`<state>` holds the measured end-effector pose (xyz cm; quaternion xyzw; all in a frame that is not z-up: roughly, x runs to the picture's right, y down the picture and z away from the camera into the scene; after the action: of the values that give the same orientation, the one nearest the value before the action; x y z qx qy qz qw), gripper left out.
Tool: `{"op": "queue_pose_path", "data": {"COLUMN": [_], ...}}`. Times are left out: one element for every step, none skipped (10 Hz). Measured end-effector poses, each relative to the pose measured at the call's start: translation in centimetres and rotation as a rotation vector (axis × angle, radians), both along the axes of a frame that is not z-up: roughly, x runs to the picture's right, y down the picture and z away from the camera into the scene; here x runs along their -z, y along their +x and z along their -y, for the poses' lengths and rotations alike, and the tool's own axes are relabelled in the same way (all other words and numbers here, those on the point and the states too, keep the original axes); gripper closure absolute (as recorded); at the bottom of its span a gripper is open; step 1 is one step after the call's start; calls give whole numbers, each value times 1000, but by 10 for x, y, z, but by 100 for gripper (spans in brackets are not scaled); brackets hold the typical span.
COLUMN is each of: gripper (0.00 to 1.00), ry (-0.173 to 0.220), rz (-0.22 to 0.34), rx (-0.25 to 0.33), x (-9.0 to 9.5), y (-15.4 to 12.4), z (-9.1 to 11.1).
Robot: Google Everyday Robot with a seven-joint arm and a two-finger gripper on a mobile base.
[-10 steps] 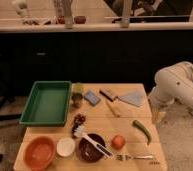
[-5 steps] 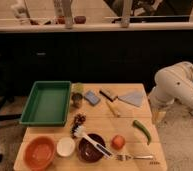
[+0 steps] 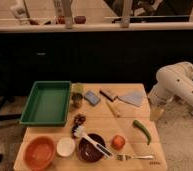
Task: Place towel in table surface
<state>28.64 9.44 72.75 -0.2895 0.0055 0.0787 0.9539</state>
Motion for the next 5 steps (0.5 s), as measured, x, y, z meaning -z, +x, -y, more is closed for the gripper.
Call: {"op": "queue_pose_path", "data": {"gripper": [20,20,20,20,20], "ry": [-3,-8,-8,-9,-3], "rz": [1,0,12,18,9], "rx": [-8,-12,-8,-9,-3], "x": [-8,-18,-31,-38,-46], "y": [-3,-7,-22,-31,-36], "z": [5,10,19,23,25]}}
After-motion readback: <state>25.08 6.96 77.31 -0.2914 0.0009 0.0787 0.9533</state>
